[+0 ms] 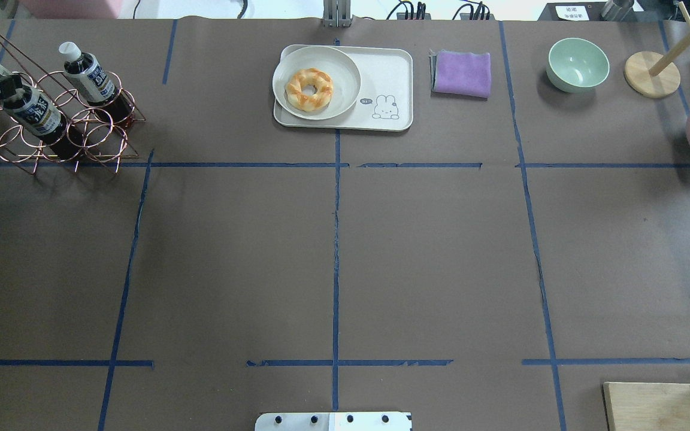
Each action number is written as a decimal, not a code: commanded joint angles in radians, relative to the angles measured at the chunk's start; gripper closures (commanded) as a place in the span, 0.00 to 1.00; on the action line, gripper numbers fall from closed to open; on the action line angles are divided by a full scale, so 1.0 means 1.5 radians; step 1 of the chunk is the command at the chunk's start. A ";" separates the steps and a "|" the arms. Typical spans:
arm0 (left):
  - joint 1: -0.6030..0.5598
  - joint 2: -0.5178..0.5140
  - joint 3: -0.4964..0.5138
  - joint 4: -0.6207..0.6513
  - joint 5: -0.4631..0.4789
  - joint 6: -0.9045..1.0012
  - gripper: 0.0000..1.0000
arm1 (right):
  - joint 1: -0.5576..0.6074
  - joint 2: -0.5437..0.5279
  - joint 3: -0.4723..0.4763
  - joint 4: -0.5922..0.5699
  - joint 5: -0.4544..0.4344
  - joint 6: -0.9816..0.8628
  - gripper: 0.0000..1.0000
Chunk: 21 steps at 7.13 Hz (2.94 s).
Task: Place tea on tray
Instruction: 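Grasp the tea bottle with the left gripper and lift it out of the rack, then carry the held tea bottle with the left gripper toward the white tray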
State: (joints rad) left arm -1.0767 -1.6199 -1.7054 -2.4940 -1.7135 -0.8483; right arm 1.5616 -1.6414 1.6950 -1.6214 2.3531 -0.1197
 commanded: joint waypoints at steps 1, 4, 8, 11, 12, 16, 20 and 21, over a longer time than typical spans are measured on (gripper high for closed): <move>-0.010 0.001 -0.007 0.000 -0.002 0.000 0.96 | 0.000 0.000 -0.001 0.000 0.000 0.000 0.00; -0.017 0.010 -0.041 0.000 -0.002 0.000 0.95 | 0.000 -0.001 -0.001 0.000 0.000 0.000 0.00; -0.041 0.071 -0.118 0.000 -0.002 0.001 0.95 | 0.000 -0.001 -0.001 0.000 0.000 0.000 0.00; -0.078 0.079 -0.159 0.001 -0.003 0.000 0.95 | 0.000 -0.001 -0.001 0.000 0.000 0.000 0.00; -0.078 0.111 -0.198 0.005 -0.004 0.000 0.95 | 0.000 -0.001 -0.001 0.000 0.000 0.000 0.00; -0.010 0.095 -0.245 0.052 -0.002 -0.060 0.97 | 0.000 -0.001 0.000 0.000 0.000 0.000 0.00; 0.149 -0.001 -0.338 0.293 0.159 -0.162 0.97 | 0.000 -0.001 0.000 0.000 0.000 0.000 0.00; 0.226 -0.035 -0.335 0.331 0.274 -0.176 0.99 | 0.000 -0.001 0.000 0.000 0.000 -0.001 0.00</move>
State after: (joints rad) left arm -0.8738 -1.6179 -2.2037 -2.0622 -1.4894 -1.0677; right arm 1.5616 -1.6429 1.6951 -1.6214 2.3535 -0.1200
